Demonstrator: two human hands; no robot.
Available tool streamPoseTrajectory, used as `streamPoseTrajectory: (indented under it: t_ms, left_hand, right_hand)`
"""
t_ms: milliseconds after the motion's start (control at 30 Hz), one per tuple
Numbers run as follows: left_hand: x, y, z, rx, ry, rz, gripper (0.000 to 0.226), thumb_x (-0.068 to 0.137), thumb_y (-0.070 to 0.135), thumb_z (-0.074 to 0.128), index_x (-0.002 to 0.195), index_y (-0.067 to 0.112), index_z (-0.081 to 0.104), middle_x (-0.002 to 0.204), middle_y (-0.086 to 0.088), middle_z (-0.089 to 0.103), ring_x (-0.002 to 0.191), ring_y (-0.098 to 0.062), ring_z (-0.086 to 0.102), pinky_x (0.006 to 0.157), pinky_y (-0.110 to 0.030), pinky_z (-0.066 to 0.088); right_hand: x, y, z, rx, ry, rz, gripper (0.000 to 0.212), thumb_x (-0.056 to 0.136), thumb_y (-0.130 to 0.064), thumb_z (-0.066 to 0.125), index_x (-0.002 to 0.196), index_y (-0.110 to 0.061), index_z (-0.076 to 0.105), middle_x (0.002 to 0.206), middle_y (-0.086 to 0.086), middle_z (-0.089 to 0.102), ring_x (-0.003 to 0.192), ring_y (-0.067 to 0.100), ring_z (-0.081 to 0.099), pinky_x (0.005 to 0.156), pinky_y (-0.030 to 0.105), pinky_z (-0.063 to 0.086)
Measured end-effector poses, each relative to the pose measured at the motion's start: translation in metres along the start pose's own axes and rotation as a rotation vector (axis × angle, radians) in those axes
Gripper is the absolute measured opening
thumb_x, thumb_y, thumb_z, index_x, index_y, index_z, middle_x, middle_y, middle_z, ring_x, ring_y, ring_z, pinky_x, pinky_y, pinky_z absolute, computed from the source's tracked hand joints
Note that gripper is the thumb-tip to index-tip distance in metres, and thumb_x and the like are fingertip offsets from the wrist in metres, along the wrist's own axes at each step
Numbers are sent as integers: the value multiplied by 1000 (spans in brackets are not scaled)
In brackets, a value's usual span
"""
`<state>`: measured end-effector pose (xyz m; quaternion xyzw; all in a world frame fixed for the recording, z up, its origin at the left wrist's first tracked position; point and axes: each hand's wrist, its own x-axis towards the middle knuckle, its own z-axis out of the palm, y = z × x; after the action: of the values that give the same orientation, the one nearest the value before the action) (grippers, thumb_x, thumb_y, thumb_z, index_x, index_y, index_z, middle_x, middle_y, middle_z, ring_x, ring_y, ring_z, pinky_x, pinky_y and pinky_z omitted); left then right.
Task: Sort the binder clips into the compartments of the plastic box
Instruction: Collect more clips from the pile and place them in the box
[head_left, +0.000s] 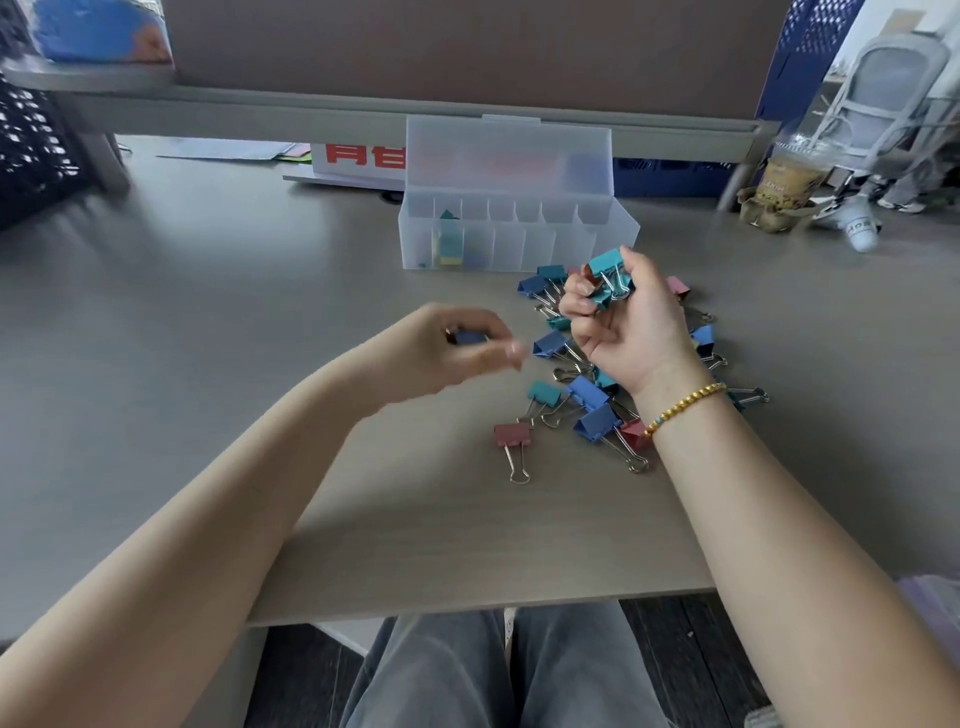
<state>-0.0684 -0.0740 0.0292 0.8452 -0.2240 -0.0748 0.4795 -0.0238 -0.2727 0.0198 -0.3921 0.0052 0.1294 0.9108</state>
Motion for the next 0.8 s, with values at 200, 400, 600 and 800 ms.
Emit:
streamPoseTrajectory:
  t_ms: [200, 400, 600, 800]
  left_hand:
    - [-8, 4, 14, 530, -298, -88, 45, 63, 56, 75, 96, 33, 53, 77, 15, 48, 65, -5, 43, 57, -22, 32]
    - [5, -13, 8, 596, -138, -134, 42, 72, 54, 70, 96, 28, 49, 77, 12, 44, 65, -4, 42, 55, -22, 34]
    - [9, -26, -2, 573, 61, -214, 48, 78, 57, 61, 108, 20, 51, 76, 7, 45, 69, -13, 46, 59, -27, 36]
    - [22, -32, 12, 753, 224, -291, 57, 74, 70, 55, 93, 17, 49, 102, 1, 54, 89, -21, 50, 70, -29, 37]
  right_hand:
    - [1, -3, -2, -60, 35, -9, 28, 97, -33, 35, 82, -12, 47, 64, 0, 52, 45, 7, 38, 35, 13, 20]
    - [-2, -2, 2, -447, 62, -38, 23, 94, -11, 37, 76, -12, 53, 72, 1, 52, 44, 6, 37, 34, 13, 16]
    - [-24, -9, 10, -1579, 10, -105, 10, 87, -23, 61, 92, -15, 67, 82, -8, 58, 72, 3, 52, 63, 20, 42]
    - [-28, -5, 16, -2000, -134, 113, 29, 83, -34, 67, 108, -23, 58, 81, -15, 44, 73, 2, 45, 58, 16, 32]
